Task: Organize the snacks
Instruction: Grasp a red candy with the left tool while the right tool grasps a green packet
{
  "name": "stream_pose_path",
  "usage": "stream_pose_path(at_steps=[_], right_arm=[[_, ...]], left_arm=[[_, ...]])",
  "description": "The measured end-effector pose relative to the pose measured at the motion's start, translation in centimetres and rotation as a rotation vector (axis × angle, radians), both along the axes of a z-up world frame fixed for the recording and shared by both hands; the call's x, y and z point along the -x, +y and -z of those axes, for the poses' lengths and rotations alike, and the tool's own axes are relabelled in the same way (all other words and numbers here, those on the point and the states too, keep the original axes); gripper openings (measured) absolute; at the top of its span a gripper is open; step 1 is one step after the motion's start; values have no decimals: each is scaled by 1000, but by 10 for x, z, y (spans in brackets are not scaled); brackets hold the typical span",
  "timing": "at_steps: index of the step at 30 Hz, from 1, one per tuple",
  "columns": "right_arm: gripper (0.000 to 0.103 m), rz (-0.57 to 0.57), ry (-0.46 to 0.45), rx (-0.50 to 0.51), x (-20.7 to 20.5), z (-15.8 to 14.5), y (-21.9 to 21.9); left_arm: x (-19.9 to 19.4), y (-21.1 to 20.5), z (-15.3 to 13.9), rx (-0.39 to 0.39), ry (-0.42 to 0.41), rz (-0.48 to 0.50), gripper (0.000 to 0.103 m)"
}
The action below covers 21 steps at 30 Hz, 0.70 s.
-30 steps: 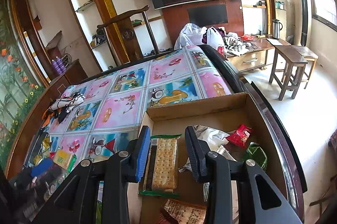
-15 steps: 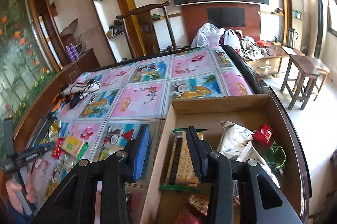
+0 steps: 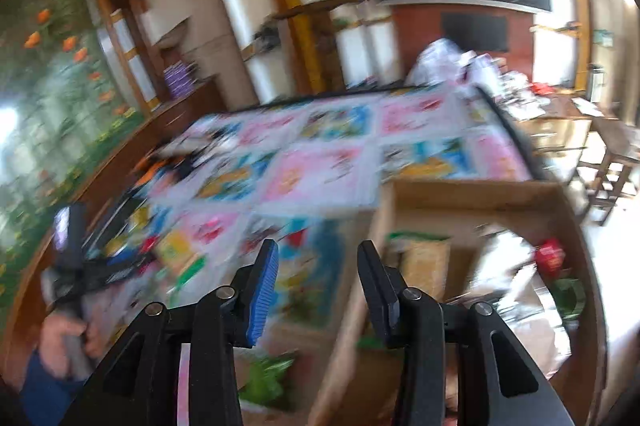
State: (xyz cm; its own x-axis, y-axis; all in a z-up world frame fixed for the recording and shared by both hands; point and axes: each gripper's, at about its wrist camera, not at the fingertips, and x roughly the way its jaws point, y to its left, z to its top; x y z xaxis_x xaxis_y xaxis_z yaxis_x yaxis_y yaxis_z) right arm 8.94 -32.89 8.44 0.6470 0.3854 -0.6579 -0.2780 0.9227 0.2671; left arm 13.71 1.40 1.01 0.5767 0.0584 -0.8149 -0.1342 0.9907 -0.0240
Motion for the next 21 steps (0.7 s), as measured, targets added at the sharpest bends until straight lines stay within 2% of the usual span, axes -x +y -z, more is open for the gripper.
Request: stream_pose_path(at_steps=[5,8,14,15,17,18,21], right_arm=[[52,-93,105,98,8,27,43],[52,-86,166,166,16,45,54],[51,-84,204,279,29,67,67],[40,-89,202,298,30,70,70],[33,-89,199,283,29,70,73],[32,-87,187,273,29,69,74],[31,-118,116,200,31,53,82]], left_arm=[[-3,4,-1,0,-11,-13,20],[-2,7,-5,14,-23,-21,19],[2,2,-14,2,-59,-10,19],[2,2,-15,1,-64,-9,19],[3,3,-18,20,-70,-6,15],[4,4,-19,32,-73,-3,8],[6,5,-24,50,-93,4,7]])
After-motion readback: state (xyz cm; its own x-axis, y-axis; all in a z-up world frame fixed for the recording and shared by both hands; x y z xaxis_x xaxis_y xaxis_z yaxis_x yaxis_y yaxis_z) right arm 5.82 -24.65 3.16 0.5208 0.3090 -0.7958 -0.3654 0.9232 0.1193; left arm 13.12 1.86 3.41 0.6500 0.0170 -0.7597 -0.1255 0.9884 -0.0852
